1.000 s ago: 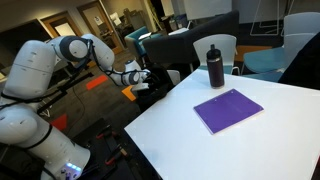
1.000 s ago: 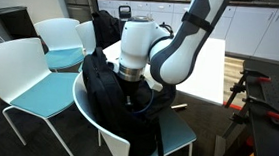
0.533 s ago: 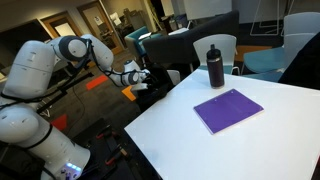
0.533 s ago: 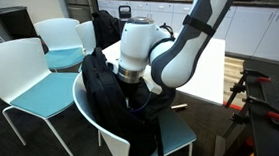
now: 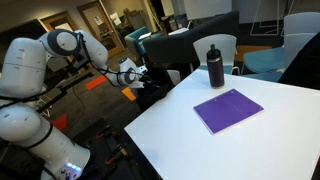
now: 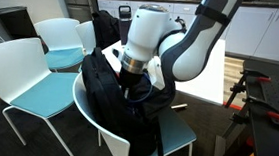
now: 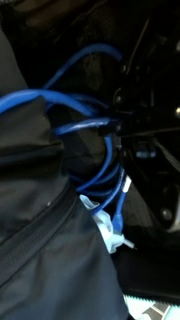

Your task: Remove the cable from the bag and put it on the table

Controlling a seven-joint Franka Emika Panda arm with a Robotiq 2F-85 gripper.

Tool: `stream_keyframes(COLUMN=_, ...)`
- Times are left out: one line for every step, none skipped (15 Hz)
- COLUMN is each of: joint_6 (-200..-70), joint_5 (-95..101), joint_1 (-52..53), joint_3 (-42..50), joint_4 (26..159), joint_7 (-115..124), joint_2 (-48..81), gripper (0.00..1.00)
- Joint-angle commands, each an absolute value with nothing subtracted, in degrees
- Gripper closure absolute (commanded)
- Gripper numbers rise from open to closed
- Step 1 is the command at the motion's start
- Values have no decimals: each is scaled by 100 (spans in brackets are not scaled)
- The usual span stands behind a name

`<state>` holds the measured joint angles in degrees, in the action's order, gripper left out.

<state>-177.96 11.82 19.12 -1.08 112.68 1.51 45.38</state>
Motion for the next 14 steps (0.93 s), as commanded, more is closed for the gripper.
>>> stream_keyframes(joint_6=-18505, joint_5=926, joint_1=2339, joint_3=383, joint_4=12323, joint_7=454, joint_2=3483, gripper=98)
stream_keyframes(joint_6=-18700, joint_5=838, joint_1=2481, joint_3=554, joint_4=12516, joint_7=469, joint_2=3264, gripper=98)
stream_keyframes(joint_6=-18870, joint_5=691, joint_1=2657, joint_3=766, joint_4=12704, joint_7=502, joint_2=3040, gripper=98)
stream_keyframes(joint_6=-19008, joint_5=563, joint_1=2761, joint_3=893, joint_4=12852, joint_7=455, joint_2=2844, gripper=98)
stream_keyframes(joint_6=-19107, joint_5=422, joint_1=2874, joint_3=1063, joint_4=13054, joint_7=389, joint_2=2580, gripper=98)
stream_keyframes(joint_6=-19152, joint_5=427, joint_1=3087, joint_3=1336, joint_4=13178, joint_7=550, joint_2=2384, gripper=98)
stream_keyframes(joint_6=-19173, joint_5=288, joint_1=3289, joint_3=1589, joint_4=13319, joint_7=538, joint_2=2156, gripper=98)
stream_keyframes(joint_6=-19104, joint_5=217, joint_1=3418, joint_3=1763, joint_4=13456, joint_7=527, joint_2=1908, gripper=98)
stream_keyframes(joint_6=-18936, joint_5=97, joint_1=3662, joint_3=2064, joint_4=13585, joint_7=549, joint_2=1647, gripper=98)
stream_keyframes(joint_6=-18896, joint_5=-29, joint_1=3959, joint_3=2418, joint_4=13676, joint_7=561, joint_2=1484, gripper=98)
stream_keyframes(joint_6=-18866, joint_5=-167, joint_1=4349, joint_3=2880, joint_4=13781, joint_7=522, joint_2=1314, gripper=98)
stream_keyframes(joint_6=-18879, joint_5=-328, joint_1=4794, joint_3=3418, joint_4=13838, joint_7=481, joint_2=1238, gripper=98)
stream_keyframes(joint_6=-18909, joint_5=-485, joint_1=5116, joint_3=3851, joint_4=13874, joint_7=443, joint_2=1190, gripper=98)
stream_keyframes(joint_6=-18946, joint_5=-630, joint_1=5519, joint_3=4314, joint_4=13877, joint_7=457, joint_2=1213, gripper=98)
